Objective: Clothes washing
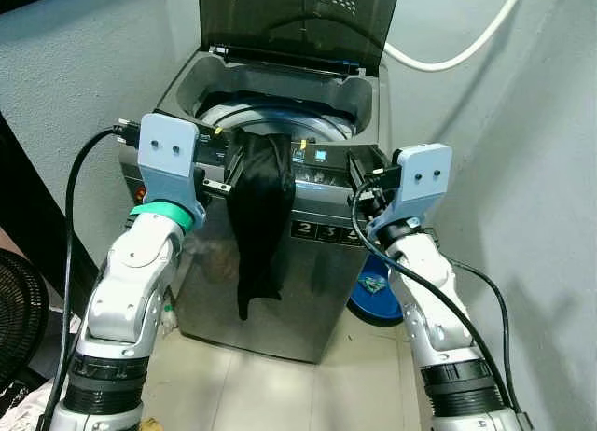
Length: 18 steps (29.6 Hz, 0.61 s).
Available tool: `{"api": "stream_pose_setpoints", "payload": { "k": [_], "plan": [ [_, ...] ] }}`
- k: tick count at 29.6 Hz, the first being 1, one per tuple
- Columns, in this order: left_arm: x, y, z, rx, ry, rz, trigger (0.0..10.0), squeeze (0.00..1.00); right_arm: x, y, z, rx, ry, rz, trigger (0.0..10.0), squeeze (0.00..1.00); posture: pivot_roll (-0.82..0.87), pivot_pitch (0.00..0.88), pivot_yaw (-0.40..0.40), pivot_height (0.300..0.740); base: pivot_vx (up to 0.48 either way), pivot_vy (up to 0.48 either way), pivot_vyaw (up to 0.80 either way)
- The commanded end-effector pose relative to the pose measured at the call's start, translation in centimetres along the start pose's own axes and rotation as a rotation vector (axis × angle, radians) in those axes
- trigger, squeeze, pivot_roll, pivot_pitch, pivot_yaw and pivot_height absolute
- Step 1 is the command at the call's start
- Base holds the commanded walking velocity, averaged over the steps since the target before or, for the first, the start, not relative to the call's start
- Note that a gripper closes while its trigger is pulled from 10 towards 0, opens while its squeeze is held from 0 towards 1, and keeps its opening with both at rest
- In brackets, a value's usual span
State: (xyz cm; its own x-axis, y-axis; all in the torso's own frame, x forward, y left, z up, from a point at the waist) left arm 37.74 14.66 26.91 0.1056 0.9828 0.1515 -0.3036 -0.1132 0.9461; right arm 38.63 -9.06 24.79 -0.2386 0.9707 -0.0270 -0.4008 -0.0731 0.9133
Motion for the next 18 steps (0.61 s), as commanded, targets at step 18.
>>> {"api": "stream_pose_setpoints", "payload": {
  "k": [18],
  "plan": [
    [-0.16,0.35,0.08,-0.025,0.007,0.019,10.0,0.00,-0.13,-0.69,-0.07,0.016,-0.005,0.002,10.0,0.00,0.15,0.000,-0.006,0.740,0.451,0.000,0.00]
  ]
}}
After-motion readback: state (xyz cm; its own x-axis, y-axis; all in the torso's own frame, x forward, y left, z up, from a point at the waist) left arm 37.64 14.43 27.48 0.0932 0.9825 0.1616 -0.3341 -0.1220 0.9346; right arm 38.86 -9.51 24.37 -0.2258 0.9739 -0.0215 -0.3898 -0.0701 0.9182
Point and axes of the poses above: a point about 5 cm out from each wrist's last joint towards the gripper, its own z axis pointing out of the wrist towards the gripper, its own y axis along the axis of the wrist's last joint, x = y × z, the point moved 6 cm from there along z, pointing out of the wrist towards the gripper, and after that the axes turned 1 degree about z, right-handed, at the moved point
